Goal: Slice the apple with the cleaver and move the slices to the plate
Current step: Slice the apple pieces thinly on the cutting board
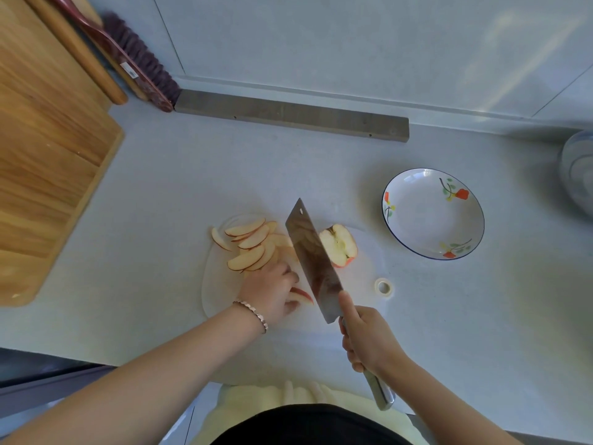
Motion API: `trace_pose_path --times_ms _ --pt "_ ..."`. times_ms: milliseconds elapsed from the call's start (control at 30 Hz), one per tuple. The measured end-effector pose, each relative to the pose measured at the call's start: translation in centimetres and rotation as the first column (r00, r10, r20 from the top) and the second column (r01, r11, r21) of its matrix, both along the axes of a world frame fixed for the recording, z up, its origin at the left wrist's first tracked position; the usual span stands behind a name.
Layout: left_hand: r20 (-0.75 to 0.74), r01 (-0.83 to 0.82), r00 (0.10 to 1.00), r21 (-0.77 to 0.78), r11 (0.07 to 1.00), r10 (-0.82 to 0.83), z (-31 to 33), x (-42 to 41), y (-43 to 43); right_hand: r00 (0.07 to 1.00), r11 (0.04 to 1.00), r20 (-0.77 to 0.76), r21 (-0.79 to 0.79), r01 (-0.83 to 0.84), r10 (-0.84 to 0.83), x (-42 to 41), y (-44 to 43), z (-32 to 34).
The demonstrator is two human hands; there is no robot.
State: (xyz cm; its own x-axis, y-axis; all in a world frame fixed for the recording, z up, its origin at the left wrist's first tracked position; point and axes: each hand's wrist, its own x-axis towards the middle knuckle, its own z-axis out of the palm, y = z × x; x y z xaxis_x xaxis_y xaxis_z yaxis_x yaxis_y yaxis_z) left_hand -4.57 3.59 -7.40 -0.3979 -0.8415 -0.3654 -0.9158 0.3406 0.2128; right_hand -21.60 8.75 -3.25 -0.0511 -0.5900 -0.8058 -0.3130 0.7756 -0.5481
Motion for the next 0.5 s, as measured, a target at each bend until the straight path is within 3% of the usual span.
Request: trace_pose_path --times_ms 100,200,367,433,500 --pt "0.104 0.033 0.994 0.026 0.999 -0.036 0.1 -0.3 0.3 0.999 1.0 -0.035 -0.007 -0.022 0.021 0.6 0.1 -0.5" --pt "0.096 0.044 0.995 -0.081 0.996 -0.037 -0.1 -0.2 0.6 0.997 0.999 -0.081 -0.044 -0.022 0.018 0.4 -0.2 -0.6" --pt "-0.037 -0.045 0.998 -0.124 0.991 0.04 -0.2 -1.1 0.7 0.998 0.998 -0.062 -0.056 0.016 -0.02 -0.3 -0.6 -0.3" --pt "-0.089 -0.155 0.985 -0.074 0.985 0.148 -0.1 -1.4 0.7 0.998 0.998 -0.065 -0.062 0.004 -0.008 -0.4 -0.5 -0.2" --pt "-0.212 -0.384 0.904 -0.02 0.923 0.372 0.1 -1.7 0.5 0.998 0.998 -0.068 -0.068 0.001 -0.005 -0.4 -0.5 -0.2"
